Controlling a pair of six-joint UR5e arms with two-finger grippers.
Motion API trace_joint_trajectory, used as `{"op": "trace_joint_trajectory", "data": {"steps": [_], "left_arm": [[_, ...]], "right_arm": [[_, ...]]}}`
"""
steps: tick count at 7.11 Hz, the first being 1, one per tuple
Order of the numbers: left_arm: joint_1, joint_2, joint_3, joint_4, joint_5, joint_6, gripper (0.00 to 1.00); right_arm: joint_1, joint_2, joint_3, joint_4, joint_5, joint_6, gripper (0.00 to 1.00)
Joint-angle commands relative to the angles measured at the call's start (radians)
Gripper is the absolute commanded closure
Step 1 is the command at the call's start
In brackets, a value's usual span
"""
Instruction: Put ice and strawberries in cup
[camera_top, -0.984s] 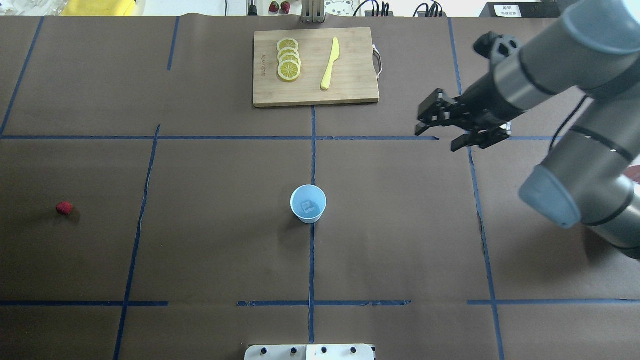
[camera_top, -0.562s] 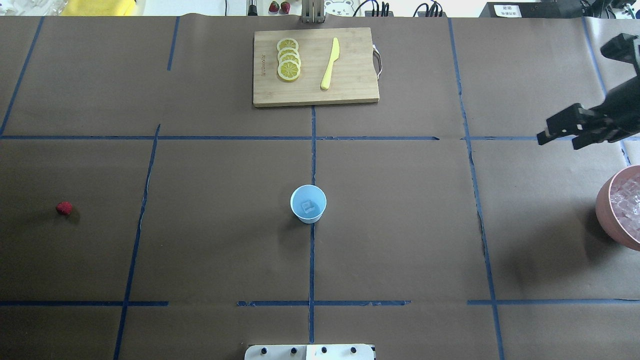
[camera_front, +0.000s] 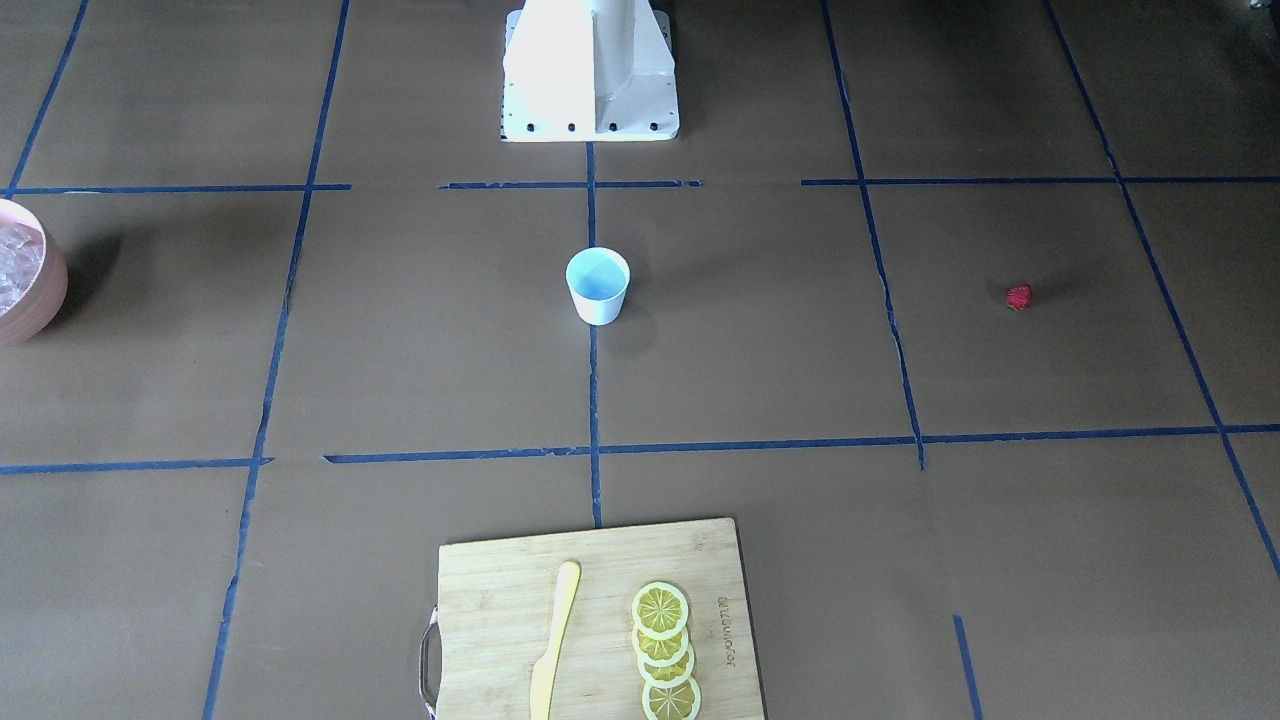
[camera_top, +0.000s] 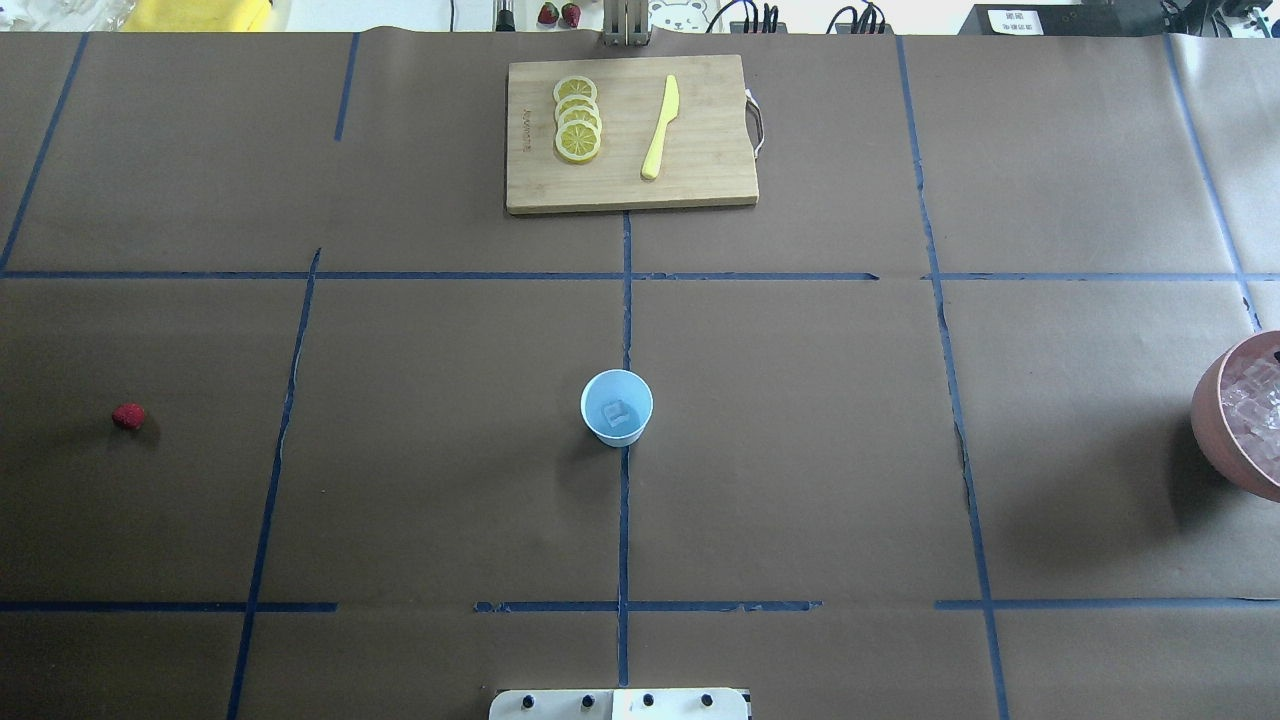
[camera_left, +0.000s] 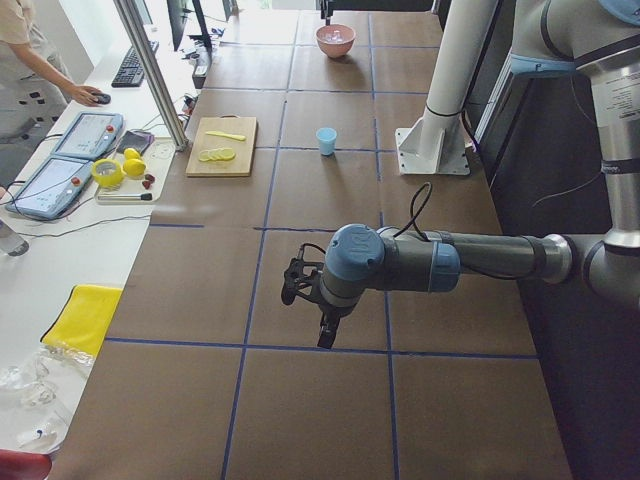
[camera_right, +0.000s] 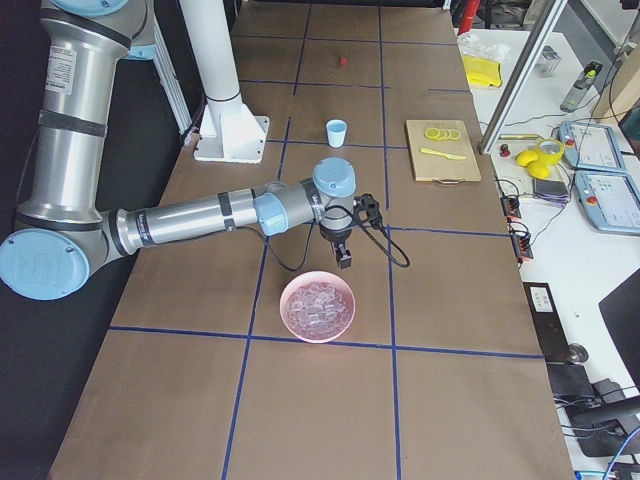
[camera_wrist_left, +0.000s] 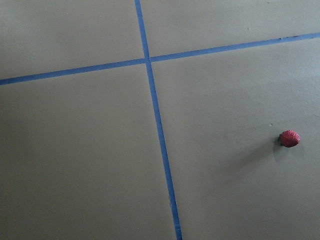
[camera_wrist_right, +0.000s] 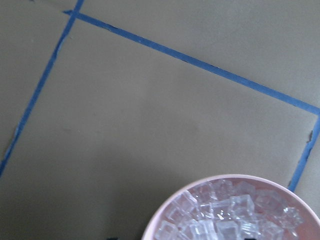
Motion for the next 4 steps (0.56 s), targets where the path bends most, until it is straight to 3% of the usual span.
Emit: {"op": "trace_joint_trajectory", "data": {"steps": [1,4], "left_arm": [[0.0,0.0,-0.001,-0.001,-0.006,0.001,0.0],[0.0,0.0,-0.002,-0.001,-0.018,0.001,0.0]], "right_arm": [[0.028,-0.011,-0.094,0.001,-0.018,-0.168,0.11],[0.021,-0.008,-0.168,0.003,-0.013,-0.188,0.11]]}}
